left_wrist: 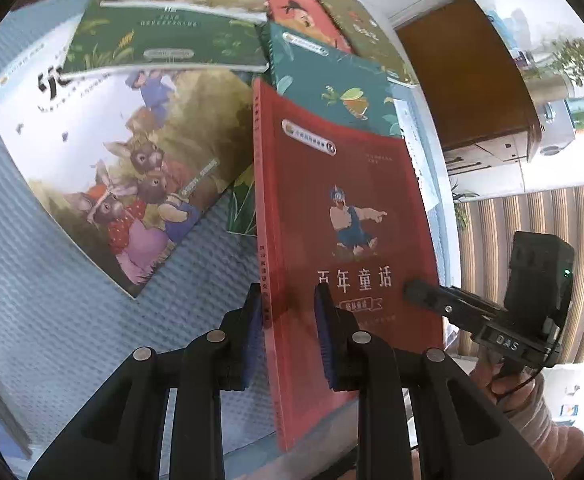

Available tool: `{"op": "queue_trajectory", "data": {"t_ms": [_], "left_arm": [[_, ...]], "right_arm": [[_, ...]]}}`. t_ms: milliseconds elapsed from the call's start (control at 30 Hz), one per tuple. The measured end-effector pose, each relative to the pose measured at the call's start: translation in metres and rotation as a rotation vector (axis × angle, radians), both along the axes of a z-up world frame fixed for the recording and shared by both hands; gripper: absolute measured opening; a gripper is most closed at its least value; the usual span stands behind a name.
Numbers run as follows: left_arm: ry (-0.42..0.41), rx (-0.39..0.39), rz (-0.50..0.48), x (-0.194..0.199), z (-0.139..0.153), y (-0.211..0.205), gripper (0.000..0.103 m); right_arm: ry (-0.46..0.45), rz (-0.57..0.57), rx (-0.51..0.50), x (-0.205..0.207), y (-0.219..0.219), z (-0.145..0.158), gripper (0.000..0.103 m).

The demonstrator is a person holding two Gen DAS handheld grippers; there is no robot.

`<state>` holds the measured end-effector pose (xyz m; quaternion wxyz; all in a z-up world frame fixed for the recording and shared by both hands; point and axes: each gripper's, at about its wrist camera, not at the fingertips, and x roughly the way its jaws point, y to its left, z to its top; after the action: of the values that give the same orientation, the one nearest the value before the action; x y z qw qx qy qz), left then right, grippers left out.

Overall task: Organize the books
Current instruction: 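Carry the red book toward the stack of dark-blue books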

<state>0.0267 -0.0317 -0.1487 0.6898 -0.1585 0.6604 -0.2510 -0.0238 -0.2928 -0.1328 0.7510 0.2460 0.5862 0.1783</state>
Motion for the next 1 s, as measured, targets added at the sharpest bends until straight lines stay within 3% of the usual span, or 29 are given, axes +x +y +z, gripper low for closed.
{"op": "queue_trajectory", "data": {"t_ms": [300,500,1000], "left_arm": [[-0.022,-0.01,-0.022,-0.004,0.02,0.016,0.021],[-0.029,-0.076,0.016,-0.005,0.034,0.034,0.021],[-0.135,-0.025,0.049,-0.016,0.064,0.083,0.021]], "right_arm": [[-0.077,0.073,0.001,-0.008,0.021,0.031,0.014],[-0.124,0.097,-0.005,-0.015,0.033,0.05,0.015],[-0.19,0.162,-0.024,-0.017,0.093,0.079,0.015]]}}
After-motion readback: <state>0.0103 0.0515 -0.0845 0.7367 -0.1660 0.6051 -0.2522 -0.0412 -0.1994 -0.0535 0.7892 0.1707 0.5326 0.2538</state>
